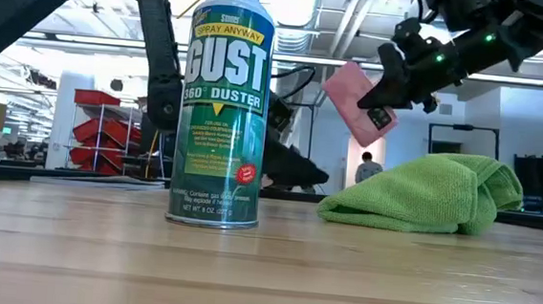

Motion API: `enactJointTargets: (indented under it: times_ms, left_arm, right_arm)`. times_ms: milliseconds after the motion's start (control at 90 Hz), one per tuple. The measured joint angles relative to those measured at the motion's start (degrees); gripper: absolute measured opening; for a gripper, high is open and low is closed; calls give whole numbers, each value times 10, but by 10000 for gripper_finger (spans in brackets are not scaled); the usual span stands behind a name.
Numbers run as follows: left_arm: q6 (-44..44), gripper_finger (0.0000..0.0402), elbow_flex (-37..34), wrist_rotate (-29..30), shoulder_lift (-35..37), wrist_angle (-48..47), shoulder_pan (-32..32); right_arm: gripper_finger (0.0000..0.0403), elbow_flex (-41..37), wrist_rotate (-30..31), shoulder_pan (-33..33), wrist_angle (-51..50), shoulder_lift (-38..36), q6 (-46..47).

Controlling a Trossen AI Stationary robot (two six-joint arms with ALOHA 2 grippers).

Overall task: Apply microfiber cloth
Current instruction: Wipe the back of the black cellphone with the green microfiber cloth

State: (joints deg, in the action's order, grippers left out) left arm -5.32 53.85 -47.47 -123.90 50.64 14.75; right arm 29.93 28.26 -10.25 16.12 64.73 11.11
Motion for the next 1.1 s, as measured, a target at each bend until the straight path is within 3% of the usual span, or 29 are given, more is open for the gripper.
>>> enactJointTargets:
  times_ms: [233, 578, 922, 1100]
  left_arm:
    - [-14, 171, 36, 2, 0, -55, -28]
    - [-35, 171, 57, 147, 0, -105, -36]
    - [22, 171, 57, 117, 0, -102, -57]
    - [28, 171, 57, 149, 0, -104, -81]
  right_arm:
    - [12, 0, -43, -26, -11, -14, -1]
    - [12, 0, -46, -30, -33, -20, -1]
    - [12, 0, -45, -29, -41, -21, -1]
    - [12, 0, -45, -29, -42, -21, -1]
